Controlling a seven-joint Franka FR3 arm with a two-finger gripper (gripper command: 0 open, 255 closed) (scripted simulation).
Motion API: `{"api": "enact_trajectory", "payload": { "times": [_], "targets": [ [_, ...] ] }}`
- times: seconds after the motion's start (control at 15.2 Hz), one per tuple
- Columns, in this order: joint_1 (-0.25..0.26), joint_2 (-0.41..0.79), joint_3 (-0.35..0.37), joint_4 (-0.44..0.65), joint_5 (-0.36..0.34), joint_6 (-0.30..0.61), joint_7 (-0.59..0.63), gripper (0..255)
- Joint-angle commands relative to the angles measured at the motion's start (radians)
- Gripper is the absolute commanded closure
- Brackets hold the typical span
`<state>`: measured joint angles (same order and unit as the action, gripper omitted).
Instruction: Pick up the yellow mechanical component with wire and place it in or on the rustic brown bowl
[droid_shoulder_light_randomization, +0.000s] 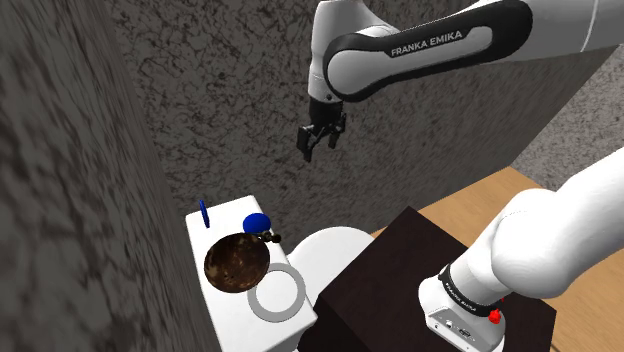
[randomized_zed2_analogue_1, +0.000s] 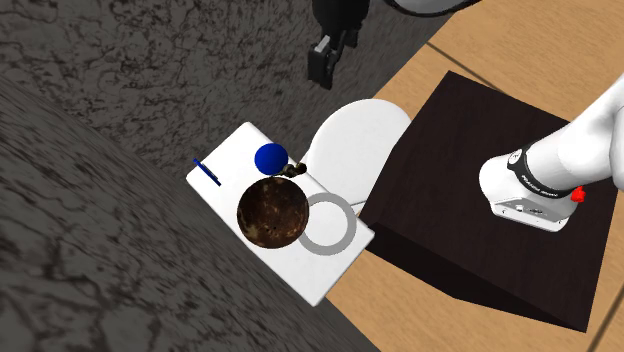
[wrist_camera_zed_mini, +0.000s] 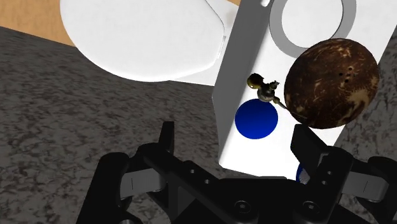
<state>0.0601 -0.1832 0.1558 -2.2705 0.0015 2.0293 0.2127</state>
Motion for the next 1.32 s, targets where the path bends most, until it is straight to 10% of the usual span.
{"api": "enact_trajectory", "payload": {
  "times": [0.0,1.25],
  "targets": [
    [0.007,0.074,0.011,0.026,-0.001,0.044,0.009,0],
    [0.117,0.816,0.050,0.641,-0.072,0.132,0.073,0]
  ]
}}
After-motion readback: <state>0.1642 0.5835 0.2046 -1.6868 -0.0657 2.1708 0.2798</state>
